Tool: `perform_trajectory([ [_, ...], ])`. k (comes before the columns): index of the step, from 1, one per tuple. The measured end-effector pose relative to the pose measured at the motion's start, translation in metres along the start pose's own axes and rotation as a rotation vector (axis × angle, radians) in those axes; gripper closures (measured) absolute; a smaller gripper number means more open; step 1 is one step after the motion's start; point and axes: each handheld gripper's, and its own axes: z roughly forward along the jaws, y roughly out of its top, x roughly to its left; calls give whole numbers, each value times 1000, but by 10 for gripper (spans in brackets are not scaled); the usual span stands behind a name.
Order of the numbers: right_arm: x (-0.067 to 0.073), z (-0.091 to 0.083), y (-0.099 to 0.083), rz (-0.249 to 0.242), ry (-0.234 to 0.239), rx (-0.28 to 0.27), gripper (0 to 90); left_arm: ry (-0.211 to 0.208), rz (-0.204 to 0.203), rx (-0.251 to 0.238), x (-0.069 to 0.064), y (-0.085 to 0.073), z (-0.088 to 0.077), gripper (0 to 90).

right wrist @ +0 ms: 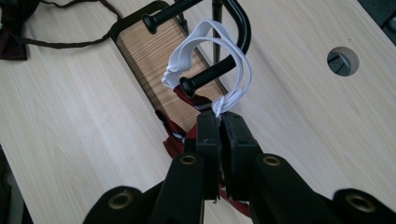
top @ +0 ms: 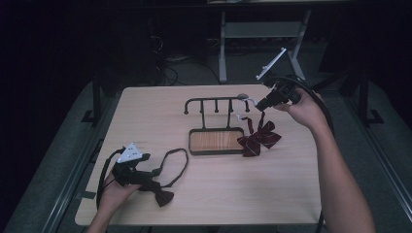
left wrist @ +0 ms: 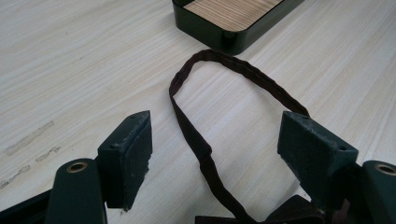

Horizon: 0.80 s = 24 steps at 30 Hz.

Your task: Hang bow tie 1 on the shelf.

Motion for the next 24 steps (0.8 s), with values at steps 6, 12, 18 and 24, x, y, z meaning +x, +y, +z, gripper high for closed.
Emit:
perform_trajectory([
  [6, -3, 3, 0, 12, -2, 2, 832, 0, -1, -1, 0, 0, 0, 268],
  [12, -2, 3, -5, 14, 1, -6, 821, 0, 1, 0, 0, 0, -1, 268],
  [18, 0, 5, -10, 5, 13, -6, 813, 0, 6, 4, 0, 0, 0, 268],
  [24, 2, 10, -16, -2, 45, -12, 781, 1, 6, 5, 0, 0, 1, 268],
])
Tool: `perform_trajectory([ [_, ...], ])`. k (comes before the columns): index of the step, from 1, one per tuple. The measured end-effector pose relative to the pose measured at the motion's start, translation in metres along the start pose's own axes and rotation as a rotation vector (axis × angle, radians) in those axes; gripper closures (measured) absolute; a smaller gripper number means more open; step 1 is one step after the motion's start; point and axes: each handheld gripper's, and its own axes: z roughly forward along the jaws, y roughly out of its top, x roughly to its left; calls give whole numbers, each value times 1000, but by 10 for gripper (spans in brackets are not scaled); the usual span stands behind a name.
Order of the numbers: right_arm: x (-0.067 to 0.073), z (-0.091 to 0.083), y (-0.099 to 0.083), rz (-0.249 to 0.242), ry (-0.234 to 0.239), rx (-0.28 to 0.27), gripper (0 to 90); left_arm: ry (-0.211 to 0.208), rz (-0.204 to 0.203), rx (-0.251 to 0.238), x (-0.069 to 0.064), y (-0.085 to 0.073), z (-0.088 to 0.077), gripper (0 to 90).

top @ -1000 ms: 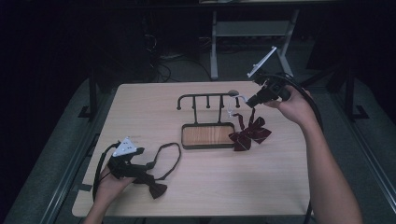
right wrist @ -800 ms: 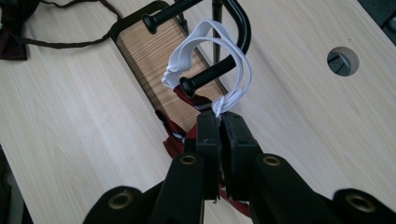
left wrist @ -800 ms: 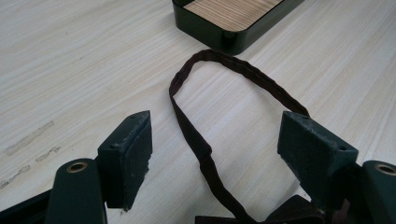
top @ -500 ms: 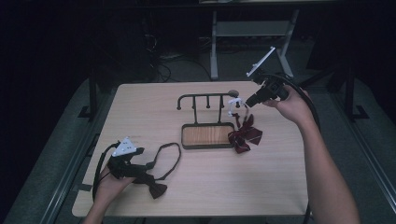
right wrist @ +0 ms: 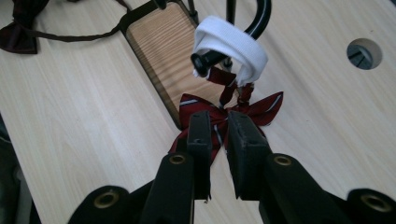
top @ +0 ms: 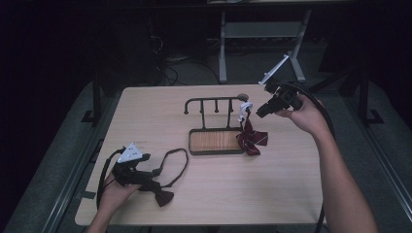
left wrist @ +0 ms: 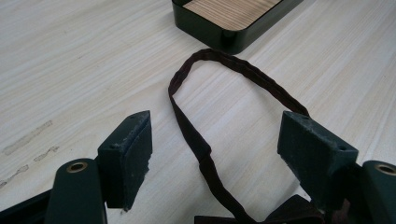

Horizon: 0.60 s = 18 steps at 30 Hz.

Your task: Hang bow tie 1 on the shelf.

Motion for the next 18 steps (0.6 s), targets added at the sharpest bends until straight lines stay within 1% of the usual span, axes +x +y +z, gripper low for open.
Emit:
perform_trajectory([
  [8, 4, 5, -12, -18, 29, 4, 708, -1, 4, 1, 0, 0, 0, 268],
  [13, 7, 7, -18, -7, 49, 0, 665, -2, 5, 3, 0, 0, 0, 268],
  [15, 10, 8, -22, -8, 52, -3, 642, -3, -2, -1, -1, 0, 1, 267],
  [18, 12, 9, -24, -11, 61, -8, 625, -2, 0, -2, -1, 0, 1, 268],
])
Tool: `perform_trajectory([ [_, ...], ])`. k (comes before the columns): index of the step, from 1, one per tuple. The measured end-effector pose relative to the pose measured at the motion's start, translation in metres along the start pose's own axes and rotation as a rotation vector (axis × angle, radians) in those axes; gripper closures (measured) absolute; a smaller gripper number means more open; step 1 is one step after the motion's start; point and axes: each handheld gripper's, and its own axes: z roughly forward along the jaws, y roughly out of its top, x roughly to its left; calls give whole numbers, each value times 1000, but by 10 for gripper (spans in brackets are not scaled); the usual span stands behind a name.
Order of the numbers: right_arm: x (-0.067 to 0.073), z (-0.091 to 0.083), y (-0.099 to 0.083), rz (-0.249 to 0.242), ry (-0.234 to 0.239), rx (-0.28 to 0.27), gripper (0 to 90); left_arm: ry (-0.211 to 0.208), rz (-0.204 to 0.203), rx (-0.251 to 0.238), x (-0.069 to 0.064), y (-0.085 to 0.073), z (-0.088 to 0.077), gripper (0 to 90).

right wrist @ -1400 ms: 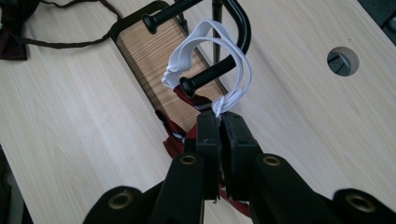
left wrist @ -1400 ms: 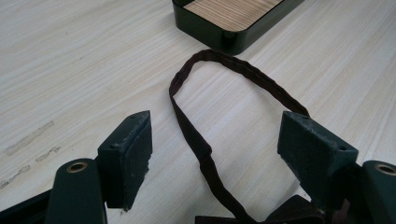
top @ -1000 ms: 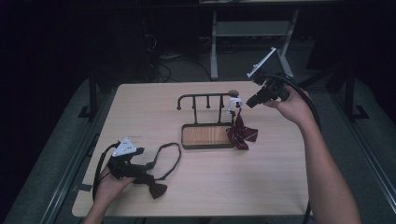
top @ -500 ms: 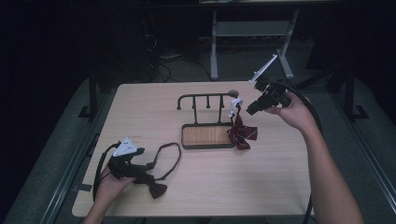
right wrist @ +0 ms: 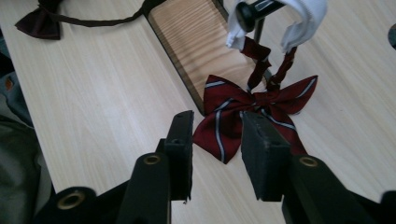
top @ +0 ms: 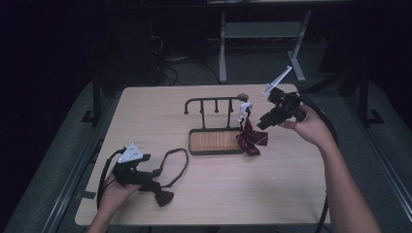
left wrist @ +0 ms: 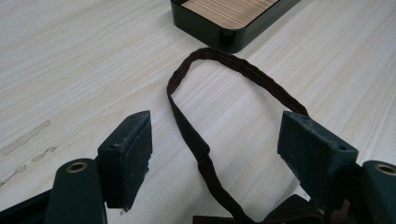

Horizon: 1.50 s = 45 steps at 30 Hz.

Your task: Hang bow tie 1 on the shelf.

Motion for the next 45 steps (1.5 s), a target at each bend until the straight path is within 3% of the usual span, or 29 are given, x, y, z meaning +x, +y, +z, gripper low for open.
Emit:
perform_trajectory([
  [13, 10, 11, -15, 12, 24, -1, 537, 2, 0, -1, 0, 0, 0, 267],
  [45, 21, 38, -63, 64, 57, 0, 484, -4, 1, 10, -1, 1, 1, 268],
])
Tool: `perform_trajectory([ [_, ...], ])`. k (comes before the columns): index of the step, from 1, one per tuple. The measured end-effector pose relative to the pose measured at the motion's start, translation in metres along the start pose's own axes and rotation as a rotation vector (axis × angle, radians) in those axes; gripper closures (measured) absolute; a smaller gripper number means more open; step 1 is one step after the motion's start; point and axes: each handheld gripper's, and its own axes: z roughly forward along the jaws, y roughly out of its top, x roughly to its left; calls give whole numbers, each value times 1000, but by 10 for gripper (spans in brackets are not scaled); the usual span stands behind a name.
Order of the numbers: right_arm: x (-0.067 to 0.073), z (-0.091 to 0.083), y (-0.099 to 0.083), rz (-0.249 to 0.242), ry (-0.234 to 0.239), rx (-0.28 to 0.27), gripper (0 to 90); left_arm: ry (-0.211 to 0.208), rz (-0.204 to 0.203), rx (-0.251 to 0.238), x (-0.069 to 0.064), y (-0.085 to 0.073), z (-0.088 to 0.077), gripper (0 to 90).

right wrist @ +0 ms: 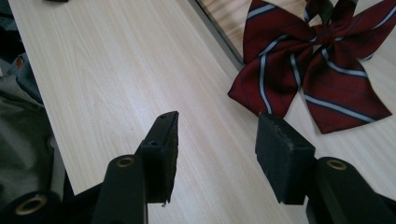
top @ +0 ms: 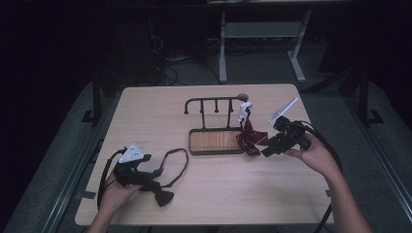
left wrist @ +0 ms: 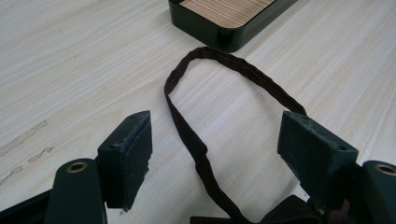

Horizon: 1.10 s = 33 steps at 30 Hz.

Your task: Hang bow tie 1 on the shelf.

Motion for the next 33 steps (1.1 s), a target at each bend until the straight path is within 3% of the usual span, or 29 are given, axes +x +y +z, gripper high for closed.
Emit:
perform_trajectory([
  [11, 8, 8, -19, 12, 1, -18, 464, -7, 10, 3, 0, 0, 1, 267],
  [17, 9, 12, -28, 18, 4, -24, 461, -18, -13, -6, -1, 1, 1, 267],
  [23, 11, 20, -40, 26, 17, -30, 459, -20, -10, 1, 0, 3, 1, 254],
  [31, 12, 28, -56, 41, 31, -55, 441, -40, -14, 30, 3, 7, 4, 240],
  [33, 15, 30, -60, 55, 29, -64, 416, -42, -30, 31, 5, 10, 4, 205],
])
